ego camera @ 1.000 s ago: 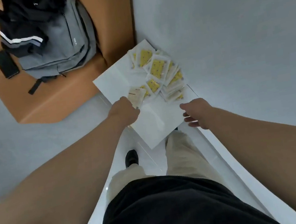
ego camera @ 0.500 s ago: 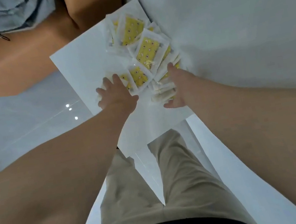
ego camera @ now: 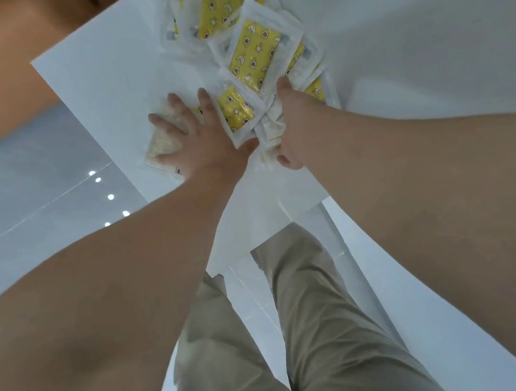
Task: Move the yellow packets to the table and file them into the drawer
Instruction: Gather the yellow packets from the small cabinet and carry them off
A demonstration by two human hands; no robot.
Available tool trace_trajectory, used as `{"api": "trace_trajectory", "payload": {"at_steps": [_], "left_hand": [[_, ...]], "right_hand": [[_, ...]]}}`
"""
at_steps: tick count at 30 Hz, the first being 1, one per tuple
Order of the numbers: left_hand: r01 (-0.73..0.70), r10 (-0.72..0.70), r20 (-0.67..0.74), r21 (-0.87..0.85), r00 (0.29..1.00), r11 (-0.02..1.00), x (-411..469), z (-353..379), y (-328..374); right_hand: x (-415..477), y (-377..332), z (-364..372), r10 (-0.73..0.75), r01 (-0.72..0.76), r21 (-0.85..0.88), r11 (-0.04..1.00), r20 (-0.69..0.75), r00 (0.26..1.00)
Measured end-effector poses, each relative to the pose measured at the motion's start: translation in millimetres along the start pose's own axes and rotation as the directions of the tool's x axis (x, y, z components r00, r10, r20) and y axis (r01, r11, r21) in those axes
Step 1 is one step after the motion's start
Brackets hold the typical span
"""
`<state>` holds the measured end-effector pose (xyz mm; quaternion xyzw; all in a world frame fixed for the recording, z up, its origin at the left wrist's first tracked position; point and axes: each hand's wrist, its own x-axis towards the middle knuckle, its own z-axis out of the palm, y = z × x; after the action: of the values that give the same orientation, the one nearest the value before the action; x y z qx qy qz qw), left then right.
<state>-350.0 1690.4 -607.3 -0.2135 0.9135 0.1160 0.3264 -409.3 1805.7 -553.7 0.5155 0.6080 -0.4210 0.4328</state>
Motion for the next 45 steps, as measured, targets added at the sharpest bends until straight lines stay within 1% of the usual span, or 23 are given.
{"api": "trace_trajectory", "payload": {"at_steps": [3, 5, 8, 9, 13, 16, 23, 27, 29, 33, 38, 41, 45], "left_hand": [[0.027, -0.027, 0.008, 0.014, 1.000, 1.000, 1.6, -0.3, 6.7], [0.022, -0.022, 0.017, 0.029, 1.000, 0.999, 2.2, -1.9, 4.1], [-0.025, 0.025, 0.007, 0.005, 1.000, 1.000, 1.9, -6.6, -7.2], [-0.047, 0.047, 0.000, -0.022, 0.999, 0.999, 0.4, -9.1, -11.0], [-0.130, 0.121, -0.068, -0.147, 0.990, 0.981, -8.7, -24.1, -23.1], [-0.171, 0.147, -0.117, -0.242, 0.982, 0.955, -22.4, -41.2, -29.6], [-0.203, 0.190, -0.073, -0.406, 0.979, 0.891, -71.2, -87.7, -43.0], [-0.189, 0.196, -0.030, -0.438, 0.980, 0.879, -107.3, -117.9, -55.2], [-0.205, 0.211, -0.038, -0.451, 0.977, 0.869, -126.9, -134.5, -62.3], [-0.253, 0.254, -0.063, -0.473, 0.965, 0.844, -169.5, -166.6, -76.7], [-0.269, 0.259, -0.098, -0.546, 0.961, 0.794, -212.8, -195.2, -108.9], [-0.264, 0.241, -0.120, -0.589, 0.963, 0.764, -236.4, -205.6, -139.1], [-0.252, 0.194, -0.160, -0.623, 0.968, 0.741, -264.6, -209.0, -183.9]], "right_hand": [[10.8, 4.6, 1.7, -0.044, 0.047, 0.068, 0.997, -0.036, 0.998], [17.9, 11.0, 1.7, -0.040, 0.049, 0.169, 0.984, -0.059, 0.997], [18.6, 19.0, -3.5, 0.002, 0.045, 0.302, 0.952, -0.153, 0.988], [16.0, 21.0, -4.8, 0.023, 0.033, 0.360, 0.932, -0.151, 0.988], [3.8, 33.1, -9.4, 0.000, 0.042, 0.502, 0.864, -0.084, 0.996], [-7.6, 44.0, -18.3, 0.009, 0.022, 0.534, 0.845, -0.055, 0.998], [-52.2, 72.7, -42.6, 0.007, 0.023, 0.558, 0.829, -0.051, 0.999], [-91.1, 94.6, -54.5, -0.024, 0.052, 0.582, 0.811, -0.055, 0.998], [-113.4, 103.3, -58.7, -0.038, 0.061, 0.597, 0.800, -0.051, 0.998], [-156.5, 124.1, -64.2, -0.125, 0.111, 0.628, 0.770, -0.021, 0.992], [-200.6, 150.2, -65.6, -0.263, 0.161, 0.657, 0.736, 0.058, 0.963], [-222.1, 158.4, -56.4, -0.326, 0.207, 0.630, 0.748, 0.077, 0.942], [-242.4, 161.0, -35.0, -0.394, 0.275, 0.549, 0.790, 0.110, 0.912]]}}
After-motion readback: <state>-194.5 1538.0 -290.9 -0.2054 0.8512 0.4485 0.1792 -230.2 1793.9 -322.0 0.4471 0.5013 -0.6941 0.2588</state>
